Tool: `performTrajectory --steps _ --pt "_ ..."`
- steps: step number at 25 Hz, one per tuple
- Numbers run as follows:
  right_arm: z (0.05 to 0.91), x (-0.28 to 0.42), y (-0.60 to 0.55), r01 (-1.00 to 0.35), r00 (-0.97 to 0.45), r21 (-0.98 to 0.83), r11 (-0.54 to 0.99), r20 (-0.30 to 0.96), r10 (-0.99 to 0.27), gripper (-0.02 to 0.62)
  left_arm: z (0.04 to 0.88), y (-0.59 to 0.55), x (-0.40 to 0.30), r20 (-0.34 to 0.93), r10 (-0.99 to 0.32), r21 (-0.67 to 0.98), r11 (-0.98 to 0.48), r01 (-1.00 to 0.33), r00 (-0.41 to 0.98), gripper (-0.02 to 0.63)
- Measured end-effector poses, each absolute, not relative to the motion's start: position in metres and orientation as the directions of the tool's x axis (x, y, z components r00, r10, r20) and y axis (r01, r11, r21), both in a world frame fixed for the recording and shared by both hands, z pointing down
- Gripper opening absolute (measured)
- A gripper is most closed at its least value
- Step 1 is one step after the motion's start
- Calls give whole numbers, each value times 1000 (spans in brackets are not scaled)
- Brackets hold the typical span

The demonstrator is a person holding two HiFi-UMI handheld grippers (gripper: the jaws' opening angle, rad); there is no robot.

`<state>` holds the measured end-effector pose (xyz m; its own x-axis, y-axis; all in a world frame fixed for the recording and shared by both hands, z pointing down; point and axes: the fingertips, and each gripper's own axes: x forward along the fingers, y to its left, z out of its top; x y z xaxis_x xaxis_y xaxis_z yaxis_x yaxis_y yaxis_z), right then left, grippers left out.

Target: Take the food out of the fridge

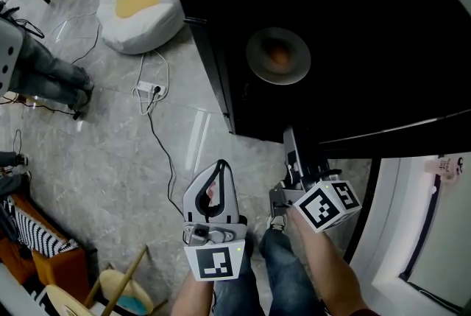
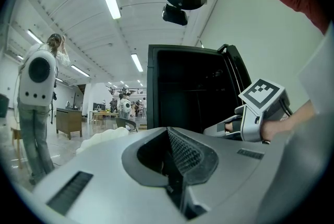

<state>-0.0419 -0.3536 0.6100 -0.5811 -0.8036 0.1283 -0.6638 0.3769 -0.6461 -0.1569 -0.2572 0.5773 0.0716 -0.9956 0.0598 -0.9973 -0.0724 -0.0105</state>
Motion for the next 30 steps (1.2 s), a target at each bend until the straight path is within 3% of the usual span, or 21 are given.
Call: performTrajectory --steps 8,12,30 --pt "622 -49 -385 -550 -574 -791 270 123 -810 51 580 -272 -155 68 -994 -26 -82 -996 80 14" --pt "626 -45 -394 -554 -551 -801 226 149 -821 61 580 -274 -152 68 -994 -34 -92 -995 89 14" --pt "634 -55 -387 -233 -490 -972 23 97 -867 84 570 -229 -154 39 -994 -38 -108 -993 107 14"
